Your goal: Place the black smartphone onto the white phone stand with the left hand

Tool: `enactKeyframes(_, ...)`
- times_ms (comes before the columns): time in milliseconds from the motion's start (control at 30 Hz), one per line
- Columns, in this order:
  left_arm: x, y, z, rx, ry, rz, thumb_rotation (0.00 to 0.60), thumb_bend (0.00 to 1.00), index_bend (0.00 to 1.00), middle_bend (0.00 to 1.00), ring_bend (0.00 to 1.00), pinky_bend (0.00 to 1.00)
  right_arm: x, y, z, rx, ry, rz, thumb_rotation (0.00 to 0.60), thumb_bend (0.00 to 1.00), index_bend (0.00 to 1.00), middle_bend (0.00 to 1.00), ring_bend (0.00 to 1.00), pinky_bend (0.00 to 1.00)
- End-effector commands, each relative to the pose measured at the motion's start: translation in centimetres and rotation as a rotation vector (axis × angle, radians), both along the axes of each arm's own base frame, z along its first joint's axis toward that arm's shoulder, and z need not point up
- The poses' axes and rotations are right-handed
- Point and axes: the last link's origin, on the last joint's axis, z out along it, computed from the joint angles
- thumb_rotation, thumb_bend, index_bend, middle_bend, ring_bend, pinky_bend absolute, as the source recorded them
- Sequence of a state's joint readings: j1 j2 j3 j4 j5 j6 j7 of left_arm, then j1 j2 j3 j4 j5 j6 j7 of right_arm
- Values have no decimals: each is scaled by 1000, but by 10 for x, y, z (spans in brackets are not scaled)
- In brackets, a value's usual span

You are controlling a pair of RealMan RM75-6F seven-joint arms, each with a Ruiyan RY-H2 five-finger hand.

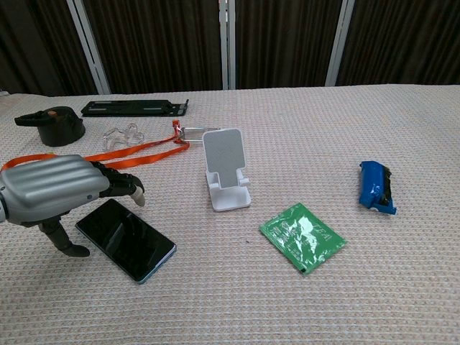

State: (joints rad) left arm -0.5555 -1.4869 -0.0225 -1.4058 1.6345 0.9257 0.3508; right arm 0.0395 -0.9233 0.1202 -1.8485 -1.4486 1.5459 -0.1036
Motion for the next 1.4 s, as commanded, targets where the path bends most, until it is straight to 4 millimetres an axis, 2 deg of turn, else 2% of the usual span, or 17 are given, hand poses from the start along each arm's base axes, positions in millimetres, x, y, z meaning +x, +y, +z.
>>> enactKeyframes(33, 1, 1, -6, -9, 10, 2, 600, 0, 235, 145, 213, 250, 0, 0, 0, 1, -1, -1, 600, 0, 0, 0, 0, 0)
enactKeyframes(467, 2, 3, -19, -15, 21, 13, 600, 0, 255, 145, 214, 249, -1, 0, 1, 8, -4, -6, 600, 0, 0, 0, 0, 0)
enactKeyframes(567, 2, 3, -20, -18, 23, 15, 600, 0, 325, 173, 242, 264, -2, 0, 1, 9, -5, -8, 600, 0, 0, 0, 0, 0)
enactKeyframes(767, 4, 4, -21, -8, 2, 26, 600, 0, 583, 380, 424, 380, -2, 0, 1, 11, -8, -8, 600, 0, 0, 0, 0, 0)
enactKeyframes(900, 5, 5, -18, 0, 2, 20, 600, 0, 624, 419, 457, 424, -2, 0, 1, 13, -9, -9, 600, 0, 0, 0, 0, 0)
enactKeyframes(1267, 19, 8, 15, 89, -48, -56, 600, 0, 625, 419, 457, 438, -2, 1, 3, 12, -17, -5, 600, 0, 0, 0, 0, 0)
enactKeyframes(1400, 34, 12, 42, 157, -36, -143, 600, 0, 625, 419, 457, 438, 0, 3, 7, 5, -31, 1, 600, 0, 0, 0, 0, 0)
